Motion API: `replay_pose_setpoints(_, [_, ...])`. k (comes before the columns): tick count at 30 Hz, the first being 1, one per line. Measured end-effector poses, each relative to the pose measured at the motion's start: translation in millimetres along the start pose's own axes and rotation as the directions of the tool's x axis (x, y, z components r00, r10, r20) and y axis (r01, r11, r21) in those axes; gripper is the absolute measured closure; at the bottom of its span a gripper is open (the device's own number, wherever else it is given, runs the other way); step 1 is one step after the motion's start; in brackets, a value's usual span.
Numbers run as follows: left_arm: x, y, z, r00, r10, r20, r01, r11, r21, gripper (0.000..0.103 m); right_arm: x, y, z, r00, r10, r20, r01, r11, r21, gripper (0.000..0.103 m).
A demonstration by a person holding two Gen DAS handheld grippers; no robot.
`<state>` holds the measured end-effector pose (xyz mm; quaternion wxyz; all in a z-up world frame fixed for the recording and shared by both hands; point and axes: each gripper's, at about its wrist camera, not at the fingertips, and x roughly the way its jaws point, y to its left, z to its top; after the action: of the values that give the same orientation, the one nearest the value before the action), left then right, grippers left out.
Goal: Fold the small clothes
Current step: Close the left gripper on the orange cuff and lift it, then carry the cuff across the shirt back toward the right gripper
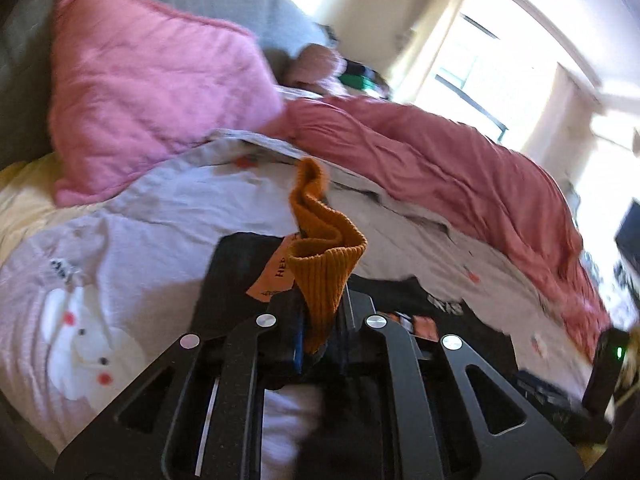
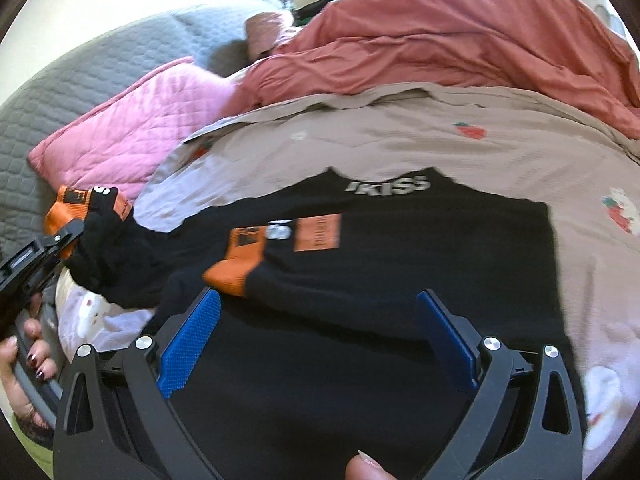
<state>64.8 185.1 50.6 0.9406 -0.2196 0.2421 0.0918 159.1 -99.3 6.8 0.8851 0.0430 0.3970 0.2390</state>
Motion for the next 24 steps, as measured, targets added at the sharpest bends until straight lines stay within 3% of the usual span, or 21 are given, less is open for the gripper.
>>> replay_pose_setpoints(3, [9,-27,-11,0.998,-0.032,-0.051,0.035,0.998,0.059,0.098,-10,-23,-1,1.0,-0.026,0.01,0.026,0.999,0.031,0.005])
replay_pose_setpoints(6, [21,-59,-31,0.994,-0.035,-0.104,0.053,0.982,0.181,0.098,-19,-41,-3,0.998,-0.052,0.021,0.051,0.997,0.058,0.005])
replay_pose_setpoints(10, [43,-87,-65,0.973,-0.036,-0.229,0.109,0.943,0.316,0.098,-24,-63,-6,0.997,-0.071,0.022,0.068,0.993,0.1,0.005])
replay_pose_setpoints(14, [54,-98,-87,0.948,-0.039,-0.317,0.168,0.905,0.391,0.094,-24,-71,-8,0.998,-0.063,0.017,0.061,0.99,0.125,0.005])
replay_pose_setpoints(17, [60,-100,-99,0.914,-0.073,-0.4,0.242,0.888,0.392,0.086,-23,-71,-8,0.999,-0.047,0.016,0.044,0.99,0.134,0.005])
replay_pose_setpoints(20, [59,-101,-105,0.902,-0.076,-0.424,0.257,0.885,0.389,0.085,-25,-70,-8,0.999,-0.041,0.019,0.038,0.99,0.139,0.005])
replay_pose_setpoints(24, [45,-92,-92,0.88,-0.203,-0.428,0.348,0.89,0.293,0.076,-22,-68,-7,1.0,-0.012,0.003,0.012,0.986,0.166,0.005])
